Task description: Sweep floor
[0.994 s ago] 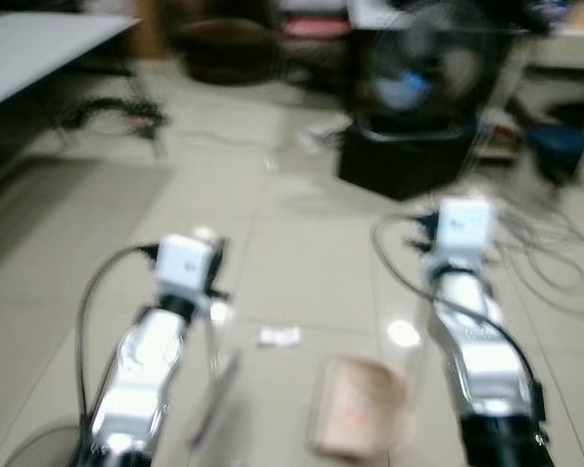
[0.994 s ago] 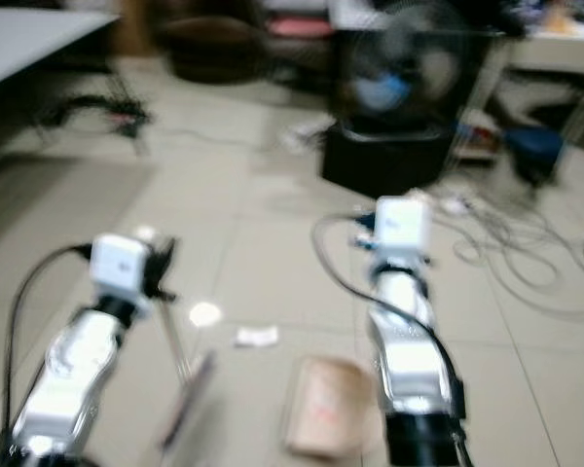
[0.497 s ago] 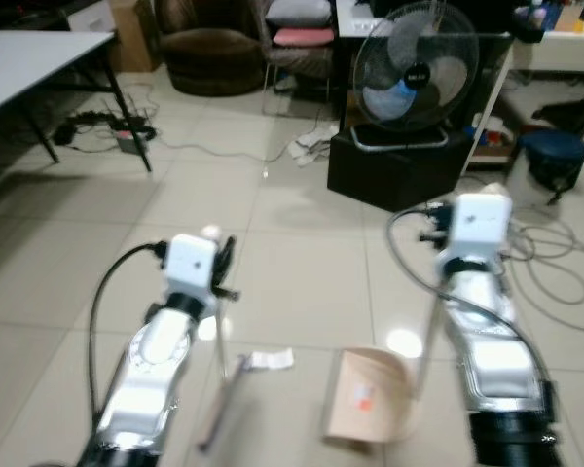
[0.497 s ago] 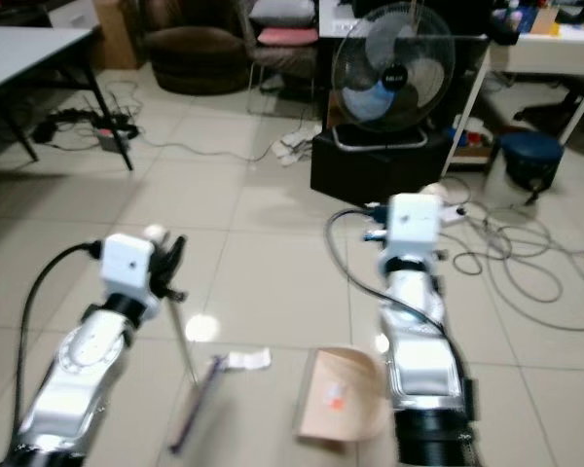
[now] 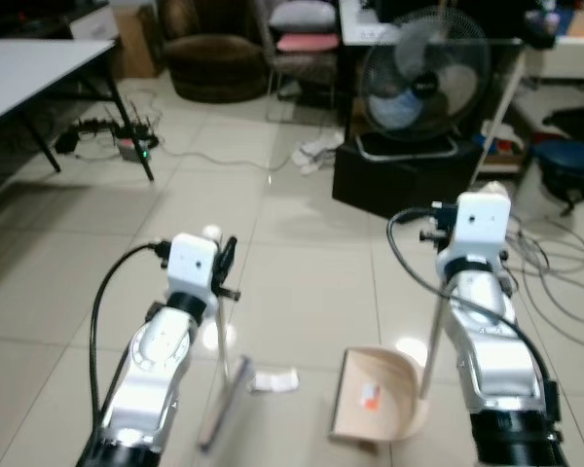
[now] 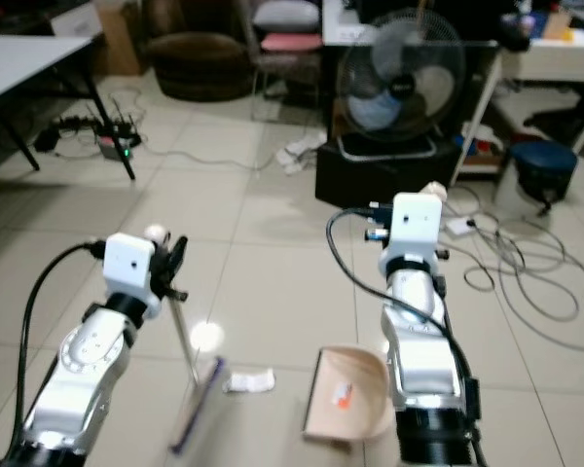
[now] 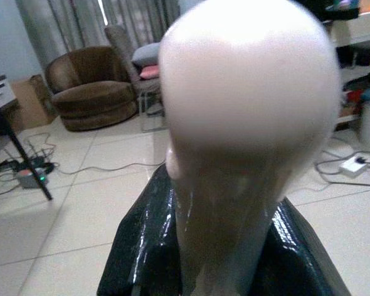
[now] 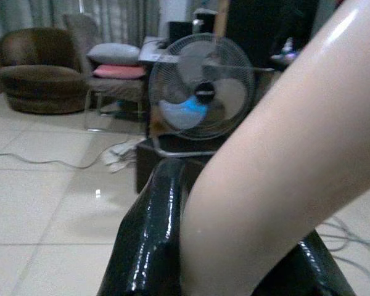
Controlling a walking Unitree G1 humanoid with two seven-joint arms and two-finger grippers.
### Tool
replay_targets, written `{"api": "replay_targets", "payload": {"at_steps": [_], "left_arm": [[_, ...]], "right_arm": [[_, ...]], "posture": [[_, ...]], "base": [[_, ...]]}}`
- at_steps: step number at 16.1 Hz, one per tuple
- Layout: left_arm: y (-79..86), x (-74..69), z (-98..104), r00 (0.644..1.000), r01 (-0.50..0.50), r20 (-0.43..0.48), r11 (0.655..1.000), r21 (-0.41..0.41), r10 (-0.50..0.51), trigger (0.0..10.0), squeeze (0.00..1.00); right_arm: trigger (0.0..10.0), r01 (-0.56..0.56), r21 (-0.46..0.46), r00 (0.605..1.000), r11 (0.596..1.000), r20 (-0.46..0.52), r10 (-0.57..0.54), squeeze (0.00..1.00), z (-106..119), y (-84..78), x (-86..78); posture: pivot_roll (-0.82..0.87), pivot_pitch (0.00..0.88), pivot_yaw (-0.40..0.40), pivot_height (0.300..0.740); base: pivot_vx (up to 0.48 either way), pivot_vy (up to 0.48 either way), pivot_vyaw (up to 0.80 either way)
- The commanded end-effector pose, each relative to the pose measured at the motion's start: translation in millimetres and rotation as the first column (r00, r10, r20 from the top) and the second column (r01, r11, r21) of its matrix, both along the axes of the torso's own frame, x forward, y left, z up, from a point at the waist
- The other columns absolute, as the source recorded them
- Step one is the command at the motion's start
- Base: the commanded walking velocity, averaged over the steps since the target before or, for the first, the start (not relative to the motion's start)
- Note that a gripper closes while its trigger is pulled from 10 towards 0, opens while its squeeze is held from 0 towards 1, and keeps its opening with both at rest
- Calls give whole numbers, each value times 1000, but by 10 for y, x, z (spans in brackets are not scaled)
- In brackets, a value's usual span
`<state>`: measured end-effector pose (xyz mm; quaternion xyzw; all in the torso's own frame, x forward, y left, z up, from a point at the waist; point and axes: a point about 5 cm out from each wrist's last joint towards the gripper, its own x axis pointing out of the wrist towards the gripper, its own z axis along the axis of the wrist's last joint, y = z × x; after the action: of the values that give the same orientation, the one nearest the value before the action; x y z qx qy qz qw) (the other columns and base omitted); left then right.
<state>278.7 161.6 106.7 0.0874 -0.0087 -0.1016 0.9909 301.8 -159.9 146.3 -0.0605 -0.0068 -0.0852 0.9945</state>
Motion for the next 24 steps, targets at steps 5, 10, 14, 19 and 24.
{"api": "replay_targets", "payload": {"at_steps": [5, 10, 14, 19, 24], "left_arm": [[14, 37, 77, 999, 8, 31, 1000, 25, -9, 10000, 0], [5, 37, 78, 999, 33, 25, 999, 36, -34, 10000, 0], [1, 49, 85, 998, 51, 19, 998, 45, -52, 10000, 0], [-5, 93, 14, 999, 33, -25, 999, 3, -33, 10000, 0], [-12, 172, -62, 1000, -30, -6, 1000, 8, 30, 10000, 0]], "right_arm": [[10000, -11, 31, 999, 999, 51, 9, 0, 90, 22, 1], [10000, 3, 37, 999, 999, 44, -4, 0, 57, 16, -32], [10000, 2, 24, 999, 1000, 44, -4, 0, 43, 20, -35], [10000, -16, -21, 1000, 1000, 19, 16, 0, -36, 0, -2], [10000, -37, -106, 999, 994, 3, 37, 0, -118, -24, -11]], "posture": [[-100, 0, 60, 740], [-94, 0, 76, 740], [-88, 0, 90, 740], [-75, 45, 98, 740], [-53, 158, 108, 740]], "base": [[428, 0, 0], [427, 0, 0], [428, 0, 0], [83, 0, 0], [0, 0, 0]]}}
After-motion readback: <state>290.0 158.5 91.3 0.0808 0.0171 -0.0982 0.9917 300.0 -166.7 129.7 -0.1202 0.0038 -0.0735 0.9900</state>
